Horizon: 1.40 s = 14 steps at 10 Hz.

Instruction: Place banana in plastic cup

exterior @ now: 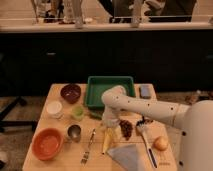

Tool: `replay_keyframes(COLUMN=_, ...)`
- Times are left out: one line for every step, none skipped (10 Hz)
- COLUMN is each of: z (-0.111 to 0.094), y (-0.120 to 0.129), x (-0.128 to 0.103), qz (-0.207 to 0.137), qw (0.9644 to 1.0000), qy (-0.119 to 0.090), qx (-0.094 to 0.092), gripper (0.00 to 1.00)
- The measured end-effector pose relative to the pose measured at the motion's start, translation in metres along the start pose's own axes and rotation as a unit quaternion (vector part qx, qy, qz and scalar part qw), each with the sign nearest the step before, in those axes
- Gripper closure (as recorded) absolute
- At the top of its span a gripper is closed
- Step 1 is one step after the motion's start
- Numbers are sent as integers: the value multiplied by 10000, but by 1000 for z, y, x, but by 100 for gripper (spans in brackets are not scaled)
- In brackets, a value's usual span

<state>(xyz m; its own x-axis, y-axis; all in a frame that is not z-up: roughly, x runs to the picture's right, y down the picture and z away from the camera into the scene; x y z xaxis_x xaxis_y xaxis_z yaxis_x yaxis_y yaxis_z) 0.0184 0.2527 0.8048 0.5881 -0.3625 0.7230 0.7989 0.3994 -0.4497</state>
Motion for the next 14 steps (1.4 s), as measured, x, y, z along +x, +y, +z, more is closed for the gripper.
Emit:
replay_keyframes(z=0, y=0, x=0, qz=2, qw=10000, qy=1, qx=0, gripper=20)
replay_keyframes(z=0, y=0, x=0, qz=3, qw=10000, qy=1, qx=0, gripper=20)
replay_keyframes(z=0, y=0, x=0, qz=4, qw=10000, qy=0, qx=0, gripper=20)
replay_keyframes(z=0, y=0, x=0, qz=4, qw=10000, qy=0, qx=0, gripper=23)
replay_keyframes(z=0, y=0, x=0, qz=4, qw=10000, qy=0, qx=0, gripper=31)
replay_keyframes(z=0, y=1, x=0, qz=5, qw=10000, qy=0, qx=-1, gripper=42)
replay_keyframes(z=0, y=1, x=0, qz=5, qw=10000, qy=0, qx=0, gripper=51)
replay_keyframes(z=1, y=1, x=0, qz=5, qw=10000, qy=-8, qx=-7, gripper=63)
replay_keyframes(z=1, y=1, x=0, qz=5, qw=10000, qy=-7, qx=-4, gripper=72)
replay_keyframes(z=1, y=1, x=0, qz=5, qw=10000, qy=-8, qx=-3, gripper=80)
replay_keyframes(z=1, y=1, x=0, qz=6, qw=10000, qy=-8, qx=-4, gripper=91)
replay_keyframes(z=1, y=1, x=0, qz=5, qw=10000, qy=-8, qx=-4, gripper=98)
replay_keyframes(z=1, y=1, x=0, qz=6, qw=10000, qy=-8, qx=-3, gripper=100)
replay_keyframes(z=1, y=1, x=0, qz=4, qw=10000, qy=-8, qx=-2, gripper=100)
